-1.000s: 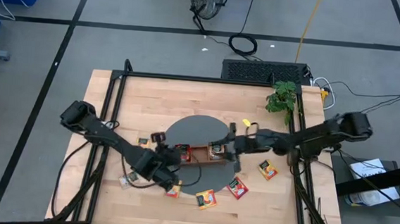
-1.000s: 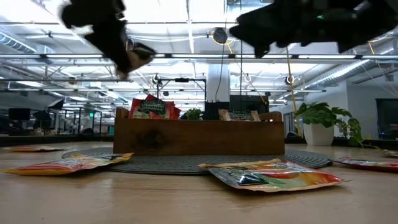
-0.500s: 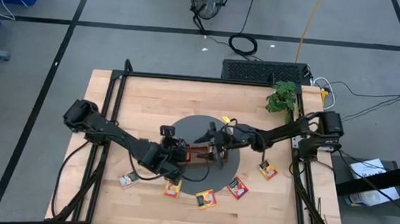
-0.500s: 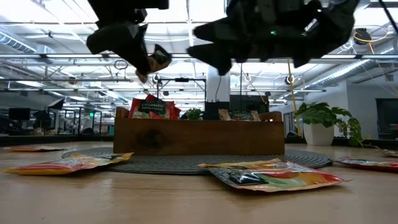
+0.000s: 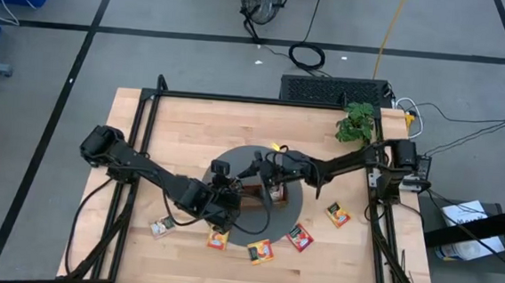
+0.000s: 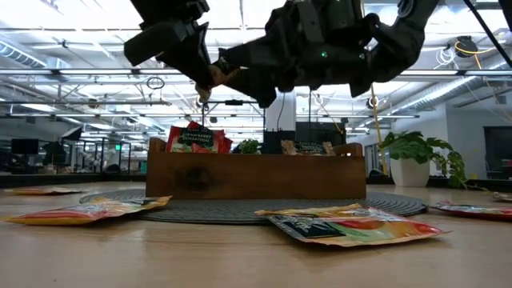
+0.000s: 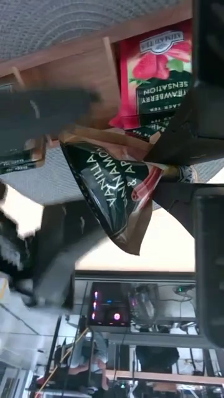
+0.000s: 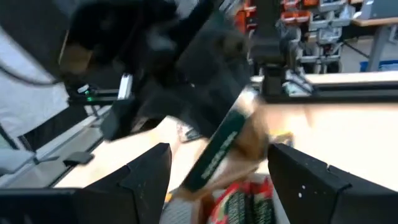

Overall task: Pick & Place Tea
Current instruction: Put the yellow tea bag into the right section of the wooden organizer

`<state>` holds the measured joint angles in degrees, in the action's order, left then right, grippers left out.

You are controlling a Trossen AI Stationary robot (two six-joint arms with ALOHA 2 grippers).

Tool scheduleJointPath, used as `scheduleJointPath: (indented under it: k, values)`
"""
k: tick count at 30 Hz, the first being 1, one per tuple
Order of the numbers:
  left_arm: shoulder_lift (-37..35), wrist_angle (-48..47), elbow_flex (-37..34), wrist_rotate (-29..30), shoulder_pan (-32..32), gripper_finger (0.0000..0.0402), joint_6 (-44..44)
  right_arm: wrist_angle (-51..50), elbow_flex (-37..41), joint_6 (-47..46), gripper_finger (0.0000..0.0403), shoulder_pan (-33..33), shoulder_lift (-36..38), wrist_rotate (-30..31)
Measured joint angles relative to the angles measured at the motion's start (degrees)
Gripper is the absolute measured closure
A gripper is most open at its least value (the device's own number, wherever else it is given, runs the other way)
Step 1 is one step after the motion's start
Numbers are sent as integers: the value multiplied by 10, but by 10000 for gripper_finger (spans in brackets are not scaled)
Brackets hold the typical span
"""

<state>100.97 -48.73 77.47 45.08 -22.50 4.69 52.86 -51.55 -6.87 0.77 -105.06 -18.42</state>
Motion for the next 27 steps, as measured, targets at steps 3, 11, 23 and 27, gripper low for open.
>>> scheduleJointPath:
  k: [3,11,23,27]
  values:
    - [0,-2,0,-1,3,372,-1,2,-6,0,157,1,2,1]
    - [0,10,0,-2,4,372,-7,-14,-6,0,216,1,1,1]
    - [0,49,0,-16,7,299,22,-26,-6,38,396,0,2,-12]
    - [-4,70,0,-41,10,222,78,-32,-6,47,401,-1,2,-15]
